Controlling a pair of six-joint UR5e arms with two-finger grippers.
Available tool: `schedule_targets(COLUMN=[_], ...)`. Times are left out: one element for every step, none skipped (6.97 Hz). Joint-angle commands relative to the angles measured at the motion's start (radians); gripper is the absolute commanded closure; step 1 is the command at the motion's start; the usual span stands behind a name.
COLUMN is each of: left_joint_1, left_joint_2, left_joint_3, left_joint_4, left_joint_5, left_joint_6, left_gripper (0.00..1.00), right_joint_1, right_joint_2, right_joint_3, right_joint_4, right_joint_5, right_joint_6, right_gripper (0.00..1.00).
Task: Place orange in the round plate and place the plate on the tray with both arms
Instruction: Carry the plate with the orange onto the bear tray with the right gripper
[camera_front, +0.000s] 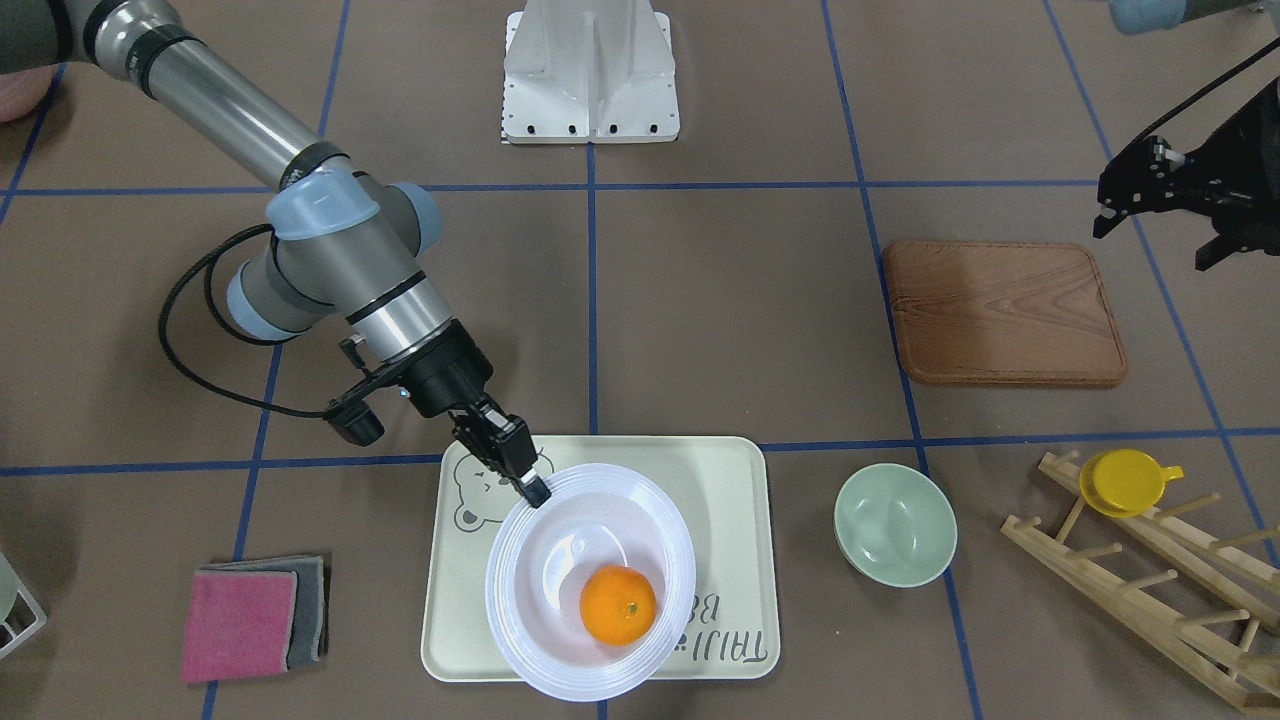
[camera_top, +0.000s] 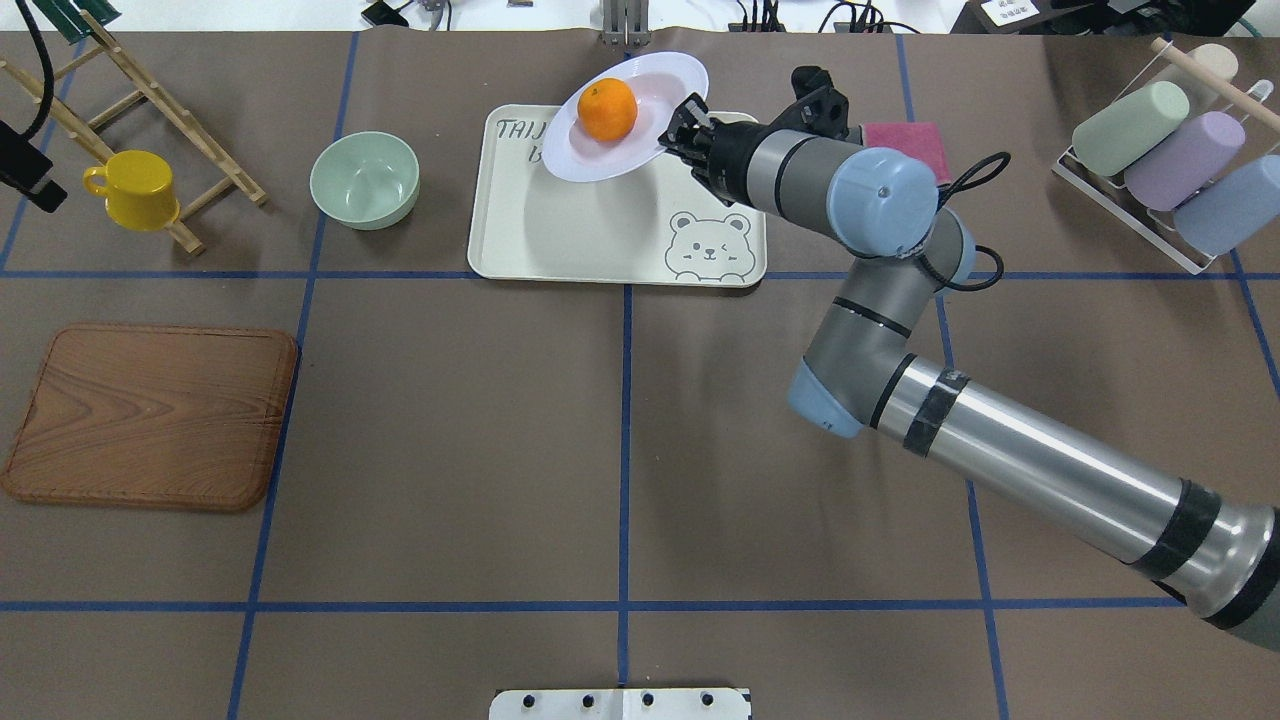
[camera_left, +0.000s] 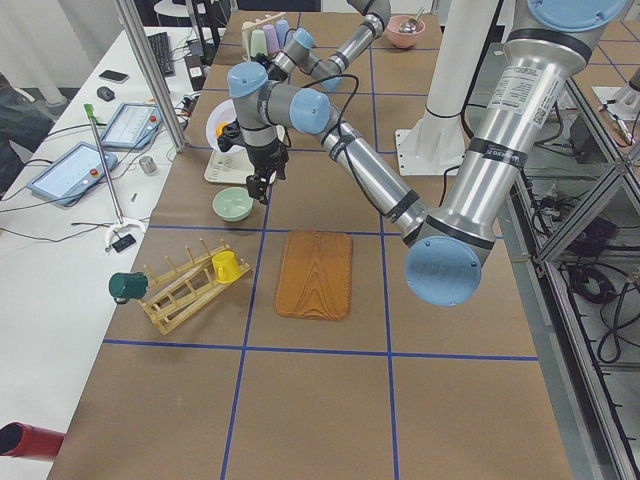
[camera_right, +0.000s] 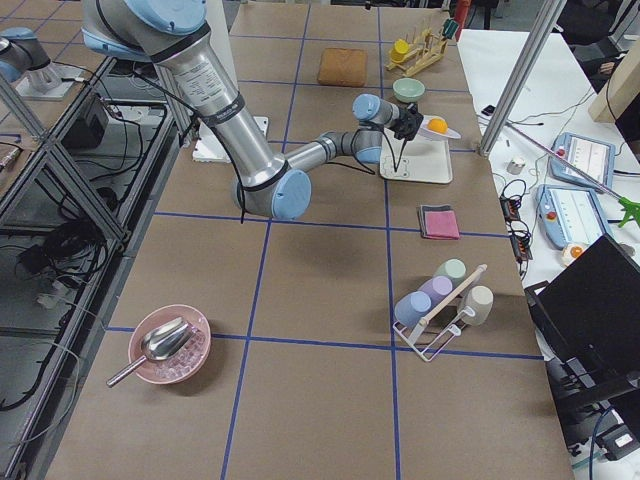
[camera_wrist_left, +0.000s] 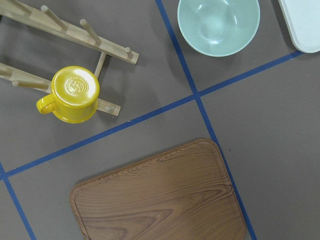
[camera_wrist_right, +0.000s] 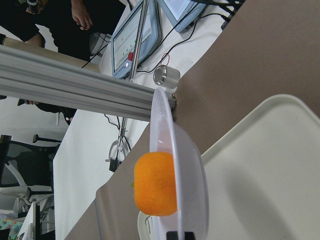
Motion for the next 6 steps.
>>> schedule_targets(left_joint_1=[0.0,0.002,0.002,0.0,-0.006,-0.038], left_joint_2=[-0.001,-0.001,-0.001,0.001,0.004,0.015], left_joint_3=[0.0,0.001,0.001,0.004,0.006,0.018], left_joint_4=[0.0,0.0,0.0,0.0,0.011,0.012], left_joint_5=[0.003,0.003,0.003,0.003,0.003,0.003], left_joint_6=[0.0,0.0,0.0,-0.006,-0.008,0.0], left_gripper=[0.01,0.01,0.01,0.01,0.01,0.01], right_joint_1=[-0.076,-0.071,-0.021,0.034,0.065,0.155], right_joint_2=[-0.024,-0.041,-0.052,-0.094,-0.16,-0.231], right_joint_3=[0.008,0.03,0.097,0.246,0.403,0.514], right_joint_4=[0.007,0.005,-0.039,-0.237,-0.403,-0.568], right_joint_5=[-0.072,-0.067,0.018,0.183,0.27,0.447], right_joint_6=[0.022,0.019,0.004,-0.002,-0.069,-0.216], right_gripper=[0.01,0.0,0.0,0.0,0.0,0.0])
